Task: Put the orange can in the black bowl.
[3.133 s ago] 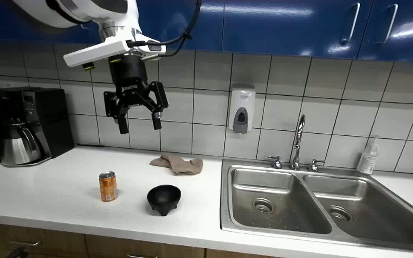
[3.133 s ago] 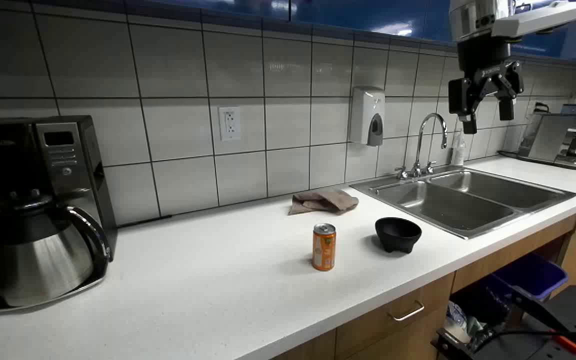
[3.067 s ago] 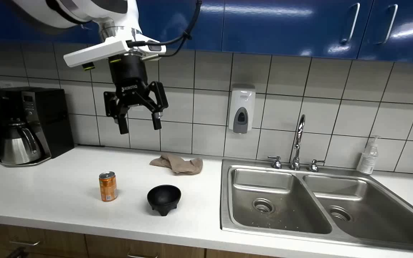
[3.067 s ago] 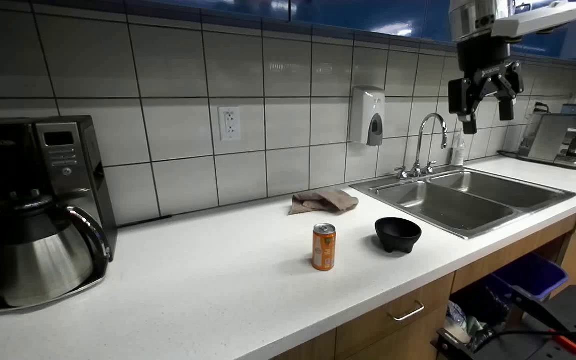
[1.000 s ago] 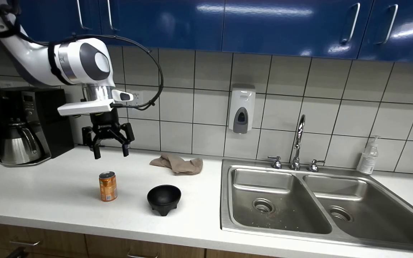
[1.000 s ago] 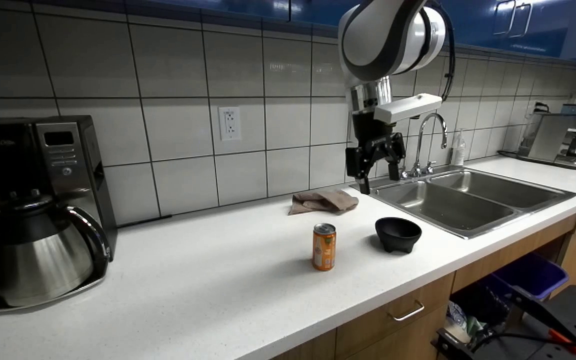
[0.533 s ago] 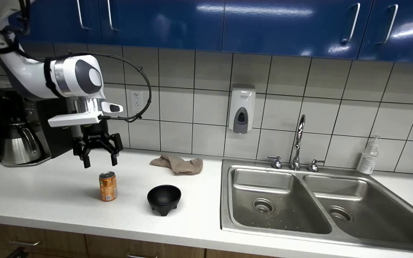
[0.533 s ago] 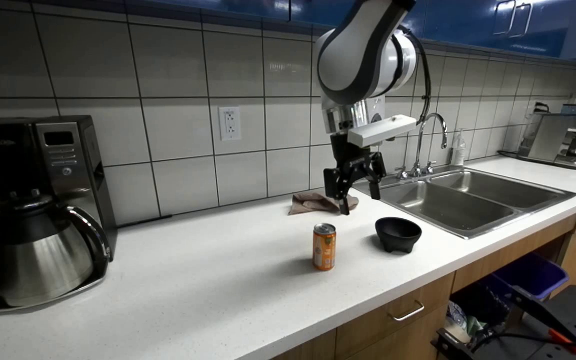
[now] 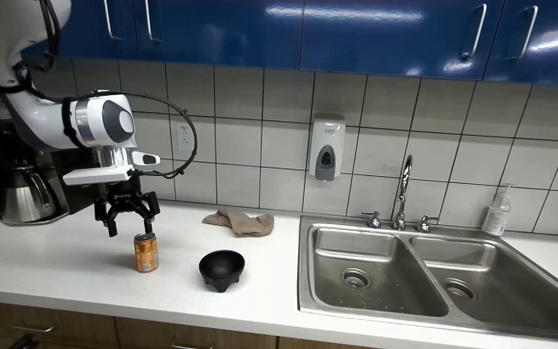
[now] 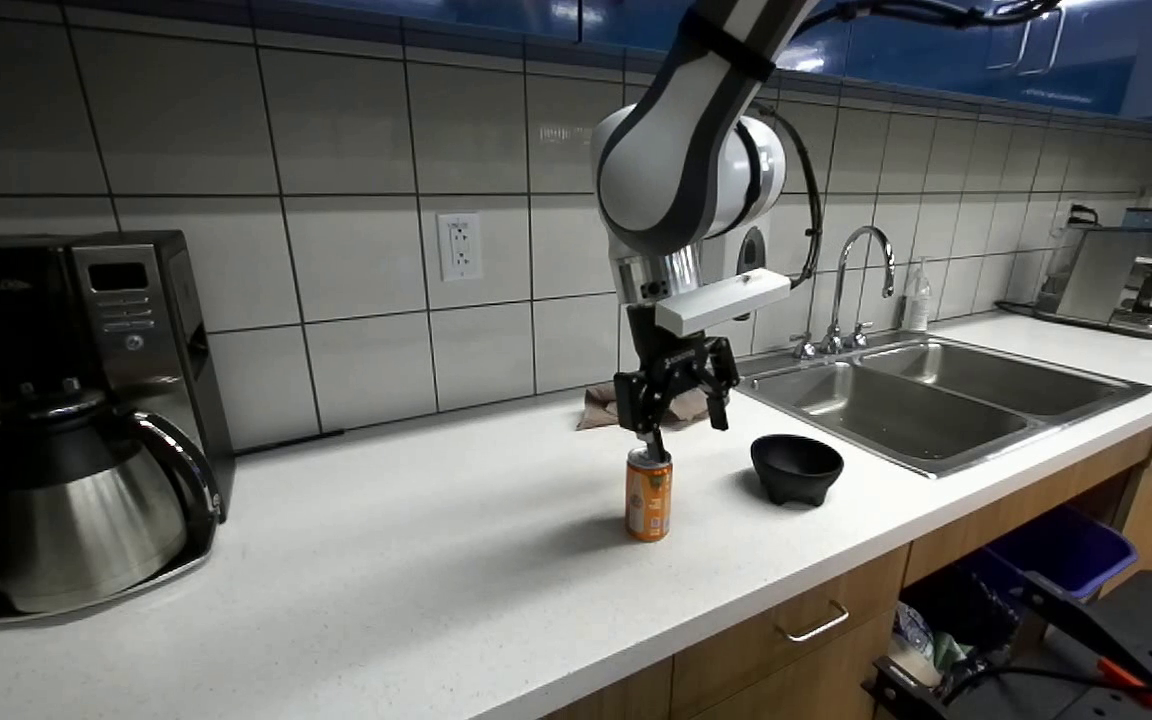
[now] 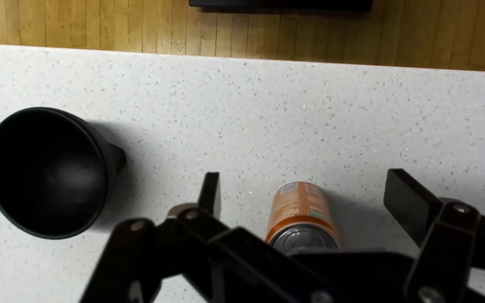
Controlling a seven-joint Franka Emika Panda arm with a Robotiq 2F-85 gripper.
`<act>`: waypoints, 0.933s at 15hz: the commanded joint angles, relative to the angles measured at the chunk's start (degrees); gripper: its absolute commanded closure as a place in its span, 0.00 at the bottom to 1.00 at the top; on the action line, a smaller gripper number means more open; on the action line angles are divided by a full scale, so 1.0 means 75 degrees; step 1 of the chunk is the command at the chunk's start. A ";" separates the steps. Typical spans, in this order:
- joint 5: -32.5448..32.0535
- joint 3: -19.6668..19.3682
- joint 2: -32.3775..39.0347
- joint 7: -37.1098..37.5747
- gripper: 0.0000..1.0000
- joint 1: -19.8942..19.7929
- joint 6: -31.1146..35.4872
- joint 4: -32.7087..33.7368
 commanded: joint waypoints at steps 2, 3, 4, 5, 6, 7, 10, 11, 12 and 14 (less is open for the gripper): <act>-0.0035 -0.0076 0.0605 0.0187 0.00 0.0089 0.0076 0.0531; -0.0033 -0.0084 0.0715 0.0189 0.00 0.0103 0.0104 0.0603; -0.0029 -0.0090 0.0806 0.0182 0.00 0.0114 0.0123 0.0663; -0.0035 -0.0095 0.0915 0.0181 0.00 0.0134 0.0159 0.0731; -0.0054 -0.0108 0.1017 0.0206 0.00 0.0162 0.0207 0.0796; -0.0048 -0.0115 0.1125 0.0202 0.00 0.0182 0.0241 0.0879; -0.0041 -0.0158 0.1419 0.0205 0.00 0.0234 0.0322 0.1123; -0.0040 -0.0176 0.1522 0.0201 0.00 0.0249 0.0329 0.1216; -0.0034 -0.0197 0.1620 0.0196 0.00 0.0263 0.0329 0.1304; -0.0044 -0.0255 0.1781 0.0201 0.00 0.0304 0.0347 0.1442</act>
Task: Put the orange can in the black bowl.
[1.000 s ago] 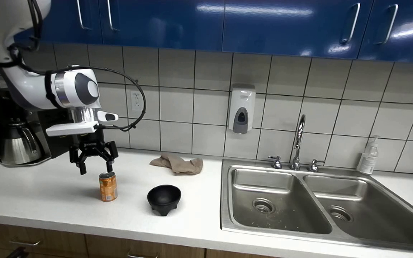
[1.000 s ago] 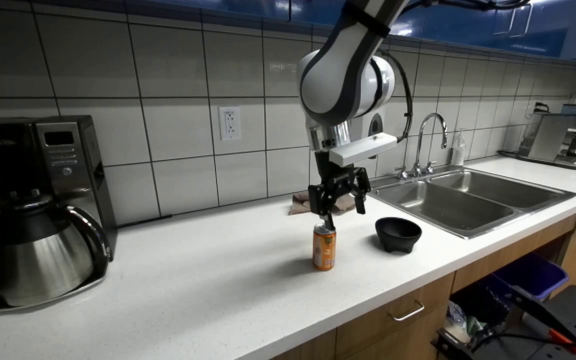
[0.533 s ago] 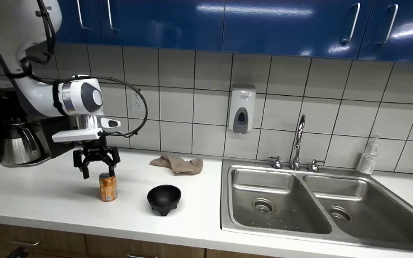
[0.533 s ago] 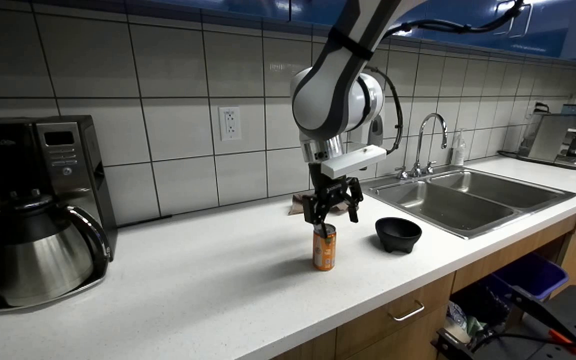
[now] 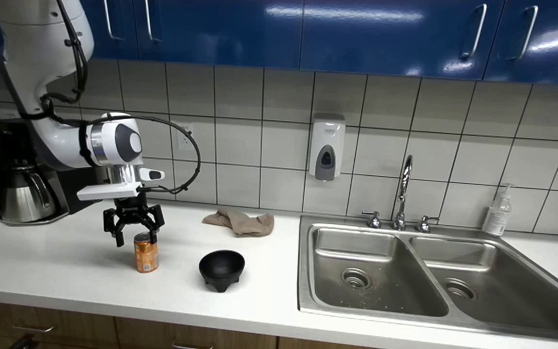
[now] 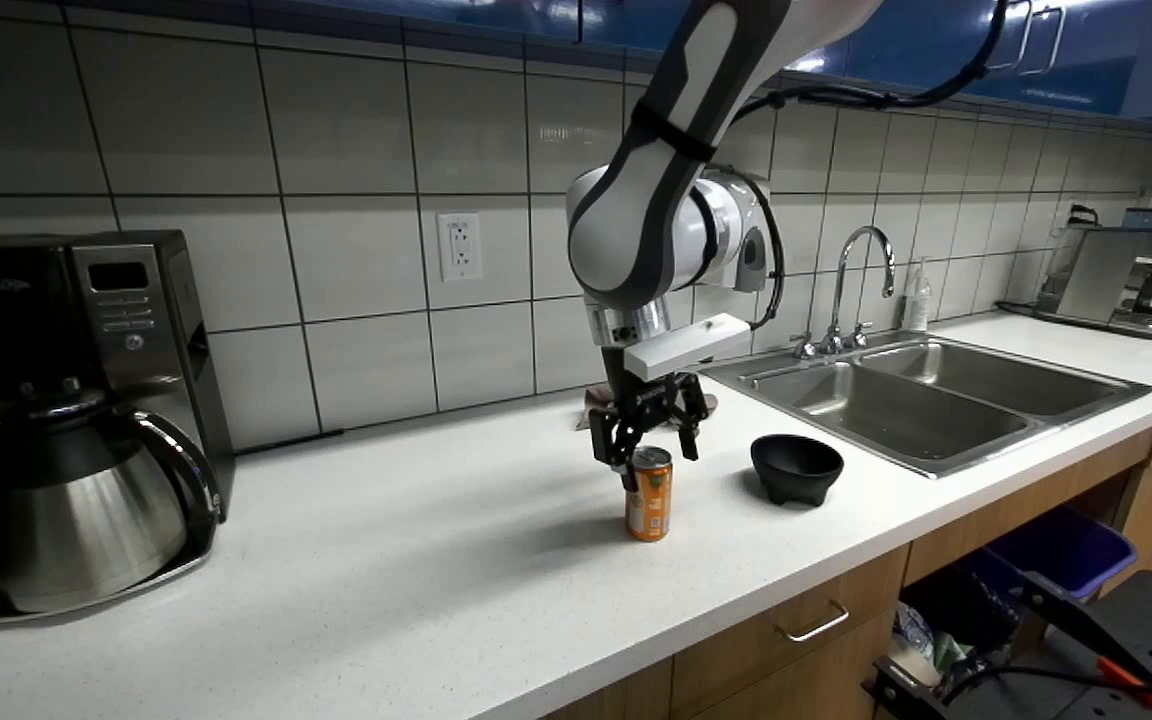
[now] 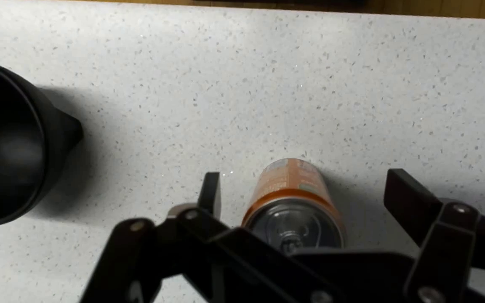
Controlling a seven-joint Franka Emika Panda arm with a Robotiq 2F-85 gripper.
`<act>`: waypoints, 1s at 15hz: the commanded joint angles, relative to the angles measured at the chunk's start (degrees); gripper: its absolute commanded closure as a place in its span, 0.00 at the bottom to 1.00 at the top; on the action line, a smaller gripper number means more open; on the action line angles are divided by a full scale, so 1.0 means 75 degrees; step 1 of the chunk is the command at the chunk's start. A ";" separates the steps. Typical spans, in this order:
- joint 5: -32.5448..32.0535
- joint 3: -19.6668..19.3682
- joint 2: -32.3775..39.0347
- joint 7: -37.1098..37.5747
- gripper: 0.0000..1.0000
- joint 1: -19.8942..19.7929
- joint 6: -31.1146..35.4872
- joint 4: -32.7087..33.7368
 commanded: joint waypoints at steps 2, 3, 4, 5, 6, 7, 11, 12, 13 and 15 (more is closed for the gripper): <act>-0.0059 -0.0205 0.0466 0.0196 0.00 0.0194 0.0042 0.0485; -0.0056 -0.0229 0.0531 0.0194 0.00 0.0212 0.0052 0.0548; -0.0049 -0.0253 0.0595 0.0192 0.00 0.0230 0.0064 0.0605; -0.0055 -0.0270 0.0655 0.0196 0.00 0.0247 0.0092 0.0653; -0.0060 -0.0285 0.0707 0.0195 0.00 0.0261 0.0110 0.0701; -0.0053 -0.0291 0.0746 0.0173 0.00 0.0265 0.0115 0.0744; -0.0061 -0.0342 0.0807 0.0134 0.00 0.0303 0.0102 0.0834; 0.0036 -0.0265 0.0738 -0.0024 0.00 0.0221 0.0109 0.0690; 0.0036 -0.0268 0.0748 -0.0024 0.00 0.0224 0.0109 0.0704; 0.0035 -0.0273 0.0758 -0.0023 0.00 0.0224 0.0109 0.0717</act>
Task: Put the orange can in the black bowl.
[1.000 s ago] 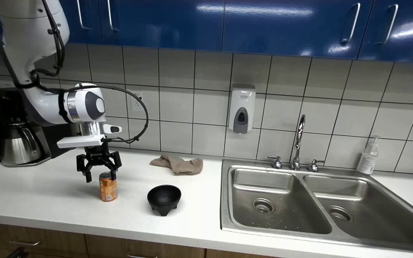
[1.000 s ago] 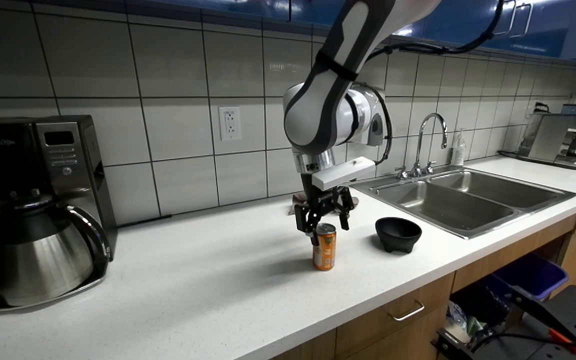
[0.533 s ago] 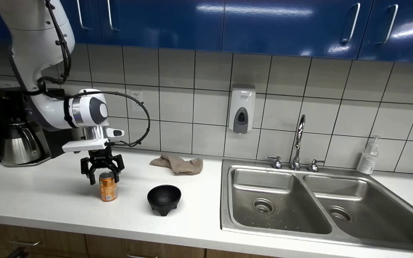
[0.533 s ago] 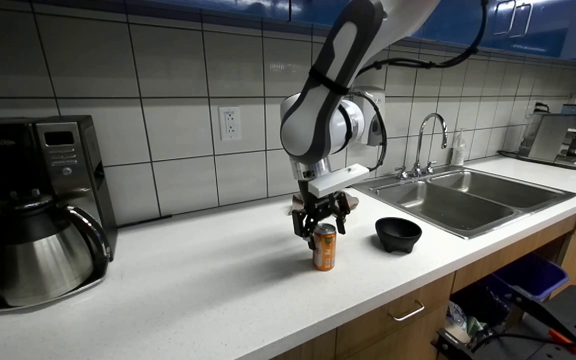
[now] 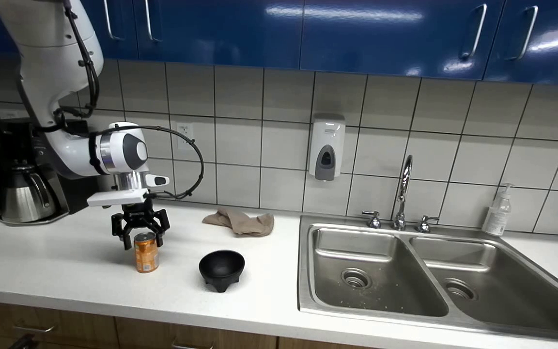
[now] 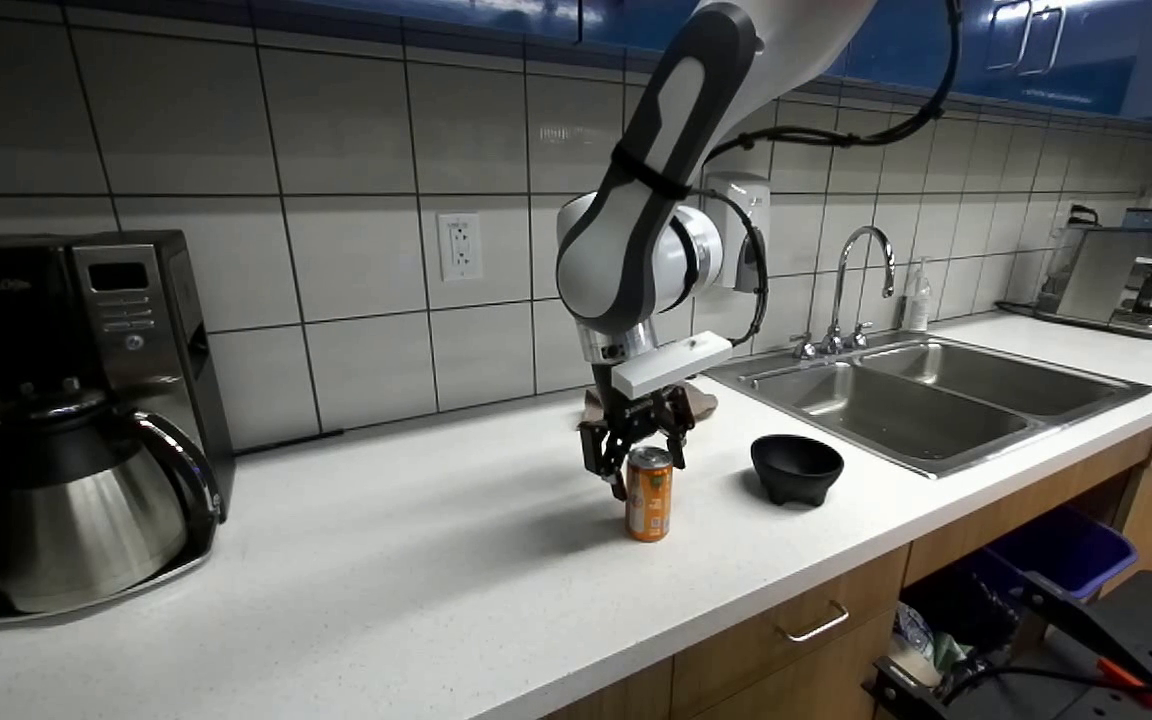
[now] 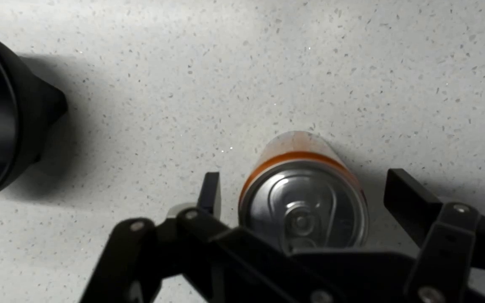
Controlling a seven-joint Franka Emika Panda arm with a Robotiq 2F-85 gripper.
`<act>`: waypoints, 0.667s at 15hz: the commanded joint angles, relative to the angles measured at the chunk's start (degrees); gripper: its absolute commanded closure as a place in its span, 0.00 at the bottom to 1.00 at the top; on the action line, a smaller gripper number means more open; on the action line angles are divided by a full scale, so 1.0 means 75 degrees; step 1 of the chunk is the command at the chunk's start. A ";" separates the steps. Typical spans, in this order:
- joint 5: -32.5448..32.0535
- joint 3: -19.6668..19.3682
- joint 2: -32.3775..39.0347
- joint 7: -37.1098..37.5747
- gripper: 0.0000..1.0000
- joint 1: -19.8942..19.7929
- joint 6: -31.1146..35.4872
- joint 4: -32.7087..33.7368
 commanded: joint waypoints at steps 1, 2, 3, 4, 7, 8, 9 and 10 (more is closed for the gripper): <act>0.0036 -0.0038 0.0004 -0.0024 0.00 0.0039 -0.0009 0.0012; 0.0036 -0.0038 0.0005 -0.0024 0.00 0.0039 -0.0009 0.0013; 0.0036 -0.0039 0.0005 -0.0024 0.00 0.0039 -0.0009 0.0014; 0.0036 -0.0039 0.0005 -0.0024 0.00 0.0039 -0.0009 0.0015; -0.0024 -0.0087 0.0106 0.0049 0.00 0.0074 0.0097 0.0029; -0.0031 -0.0094 0.0126 0.0056 0.00 0.0077 0.0122 0.0028; -0.0030 -0.0099 0.0137 0.0052 0.00 0.0072 0.0174 0.0020; -0.0028 -0.0104 0.0144 0.0040 0.25 0.0063 0.0255 0.0008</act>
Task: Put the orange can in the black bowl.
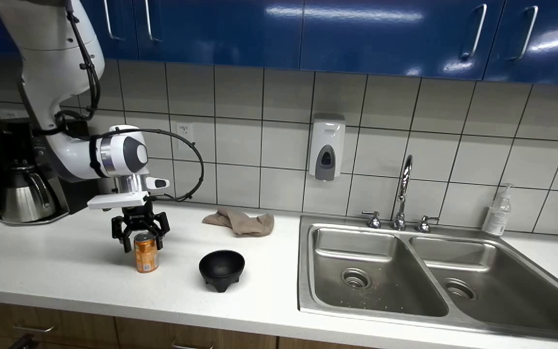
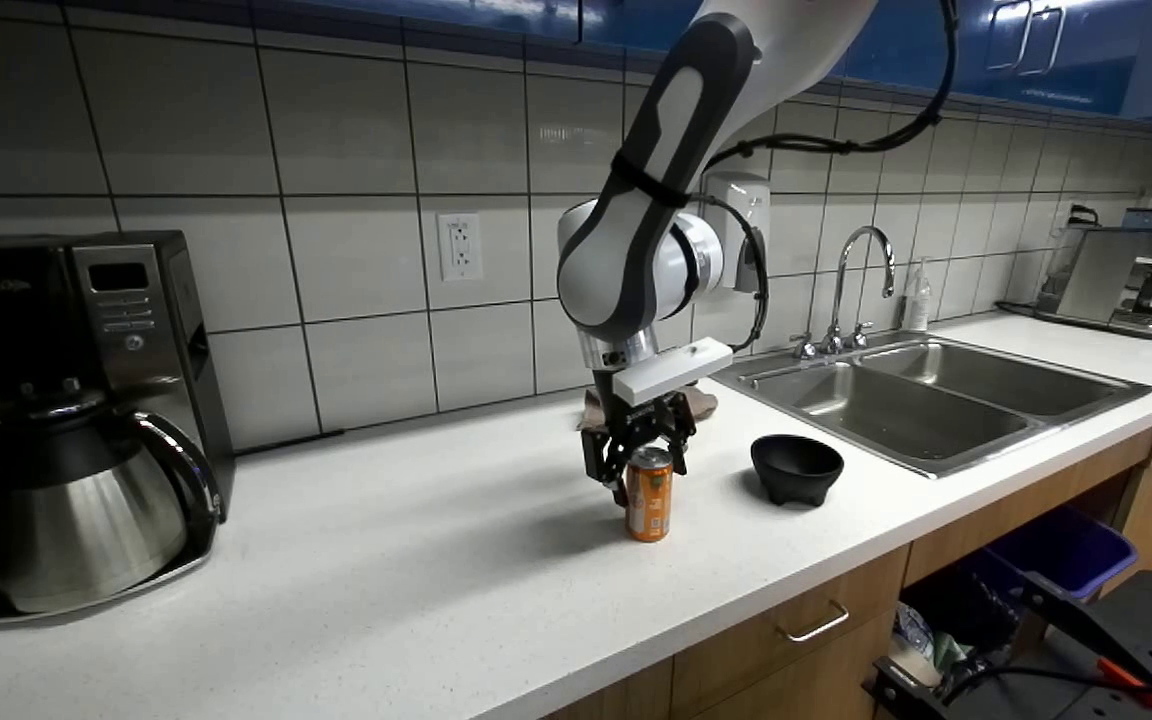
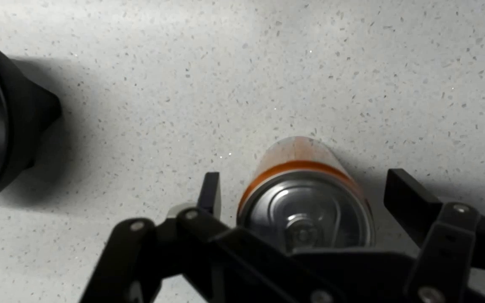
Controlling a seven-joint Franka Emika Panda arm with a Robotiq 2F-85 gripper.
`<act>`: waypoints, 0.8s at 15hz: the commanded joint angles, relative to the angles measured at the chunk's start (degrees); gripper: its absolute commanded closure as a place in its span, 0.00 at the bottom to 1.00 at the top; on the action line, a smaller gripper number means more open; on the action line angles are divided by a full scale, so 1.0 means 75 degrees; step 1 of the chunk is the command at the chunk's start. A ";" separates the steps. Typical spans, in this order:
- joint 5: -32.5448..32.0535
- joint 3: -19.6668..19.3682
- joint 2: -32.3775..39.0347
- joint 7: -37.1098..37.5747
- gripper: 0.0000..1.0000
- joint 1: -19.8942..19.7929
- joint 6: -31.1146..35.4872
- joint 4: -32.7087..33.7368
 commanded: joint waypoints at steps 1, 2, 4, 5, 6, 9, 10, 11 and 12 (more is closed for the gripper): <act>-0.0027 -0.0104 0.0029 0.0022 0.26 0.0053 0.0276 -0.0006; -0.0031 -0.0119 0.0020 0.0015 0.34 0.0050 0.0352 -0.0019; -0.0018 -0.0140 -0.0028 -0.0021 0.51 0.0028 0.0503 -0.0062; 0.0005 -0.0134 -0.0115 -0.0077 0.58 -0.0004 0.0569 -0.0128; 0.0002 -0.0151 -0.0251 -0.0101 0.60 -0.0024 0.0620 -0.0226; -0.0023 -0.0278 -0.0843 -0.0168 0.61 -0.0103 0.0596 -0.0623; -0.0026 -0.0324 -0.1027 -0.0179 0.61 -0.0137 0.0575 -0.0720; -0.0056 -0.0406 -0.1271 -0.0159 0.61 -0.0166 0.0540 -0.0838; -0.0078 -0.0481 -0.1472 -0.0154 0.61 -0.0204 0.0467 -0.0911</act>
